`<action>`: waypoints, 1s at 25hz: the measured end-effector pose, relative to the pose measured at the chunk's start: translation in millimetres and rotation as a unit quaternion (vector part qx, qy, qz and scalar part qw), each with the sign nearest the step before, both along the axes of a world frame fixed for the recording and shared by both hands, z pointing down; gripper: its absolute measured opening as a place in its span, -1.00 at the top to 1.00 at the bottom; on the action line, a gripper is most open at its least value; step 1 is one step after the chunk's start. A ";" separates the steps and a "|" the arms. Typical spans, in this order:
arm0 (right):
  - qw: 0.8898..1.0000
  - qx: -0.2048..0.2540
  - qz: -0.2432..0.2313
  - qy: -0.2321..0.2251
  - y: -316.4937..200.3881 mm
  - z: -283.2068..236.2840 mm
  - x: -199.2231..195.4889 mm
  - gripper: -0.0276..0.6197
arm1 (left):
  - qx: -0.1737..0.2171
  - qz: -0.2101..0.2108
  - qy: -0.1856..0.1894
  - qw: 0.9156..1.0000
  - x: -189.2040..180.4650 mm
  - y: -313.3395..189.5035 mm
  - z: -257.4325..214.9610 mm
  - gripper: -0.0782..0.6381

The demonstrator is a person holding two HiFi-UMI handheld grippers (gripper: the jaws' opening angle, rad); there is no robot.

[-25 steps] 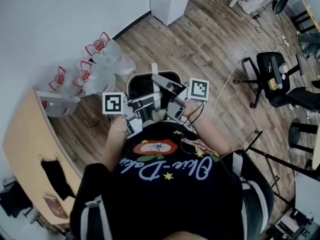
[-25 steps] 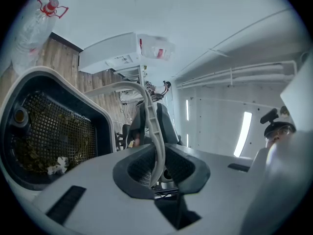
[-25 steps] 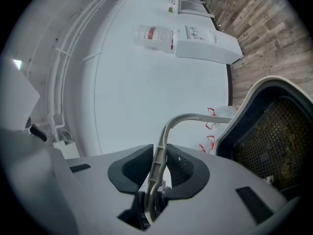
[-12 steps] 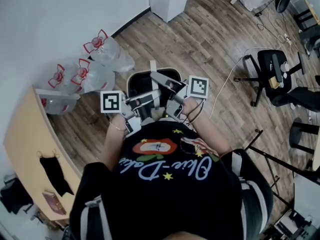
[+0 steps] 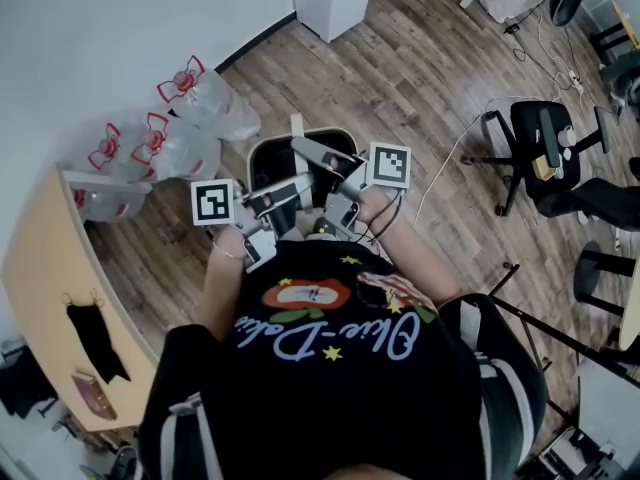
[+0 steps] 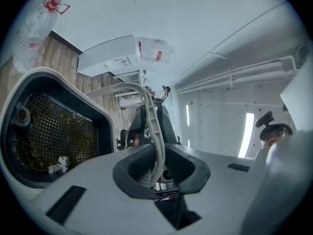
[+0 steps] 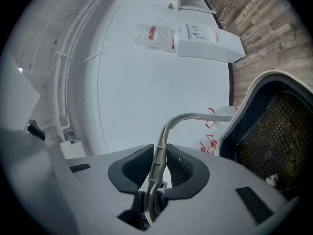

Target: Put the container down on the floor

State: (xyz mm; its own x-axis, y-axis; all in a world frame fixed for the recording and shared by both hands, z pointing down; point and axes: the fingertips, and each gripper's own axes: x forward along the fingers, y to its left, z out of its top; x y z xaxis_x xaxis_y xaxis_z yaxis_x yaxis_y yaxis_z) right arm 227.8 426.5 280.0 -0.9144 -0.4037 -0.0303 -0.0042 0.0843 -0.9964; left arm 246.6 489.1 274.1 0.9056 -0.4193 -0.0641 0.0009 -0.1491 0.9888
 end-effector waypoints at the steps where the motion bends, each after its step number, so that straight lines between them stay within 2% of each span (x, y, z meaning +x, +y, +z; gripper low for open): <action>1: 1.000 0.001 -0.002 0.001 -0.7 0.5 1.7 0.67 | 0.000 -0.004 0.003 1.000 2.1 -1.0 0.1 0.64; 8: 1.000 0.006 -0.011 0.011 -10.7 3.8 6.2 0.67 | -0.008 -0.007 -0.001 1.000 6.2 -10.7 3.7 0.64; 13: 1.000 0.003 -0.003 0.017 -26.2 10.8 2.6 0.67 | -0.017 0.003 0.011 1.000 1.6 -25.4 8.4 0.64; 25: 0.999 -0.005 0.034 0.030 -105.6 19.0 -24.6 0.68 | -0.027 0.039 0.012 0.999 -32.6 -103.6 16.2 0.64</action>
State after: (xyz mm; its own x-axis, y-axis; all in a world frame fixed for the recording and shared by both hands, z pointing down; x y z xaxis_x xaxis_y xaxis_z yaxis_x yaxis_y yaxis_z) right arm 203.2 320.9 299.0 -0.8852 -0.4643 0.0285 -0.0696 0.0717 -0.9950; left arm 214.0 385.5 290.3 0.9340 -0.3512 -0.0649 0.0335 -0.0948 0.9949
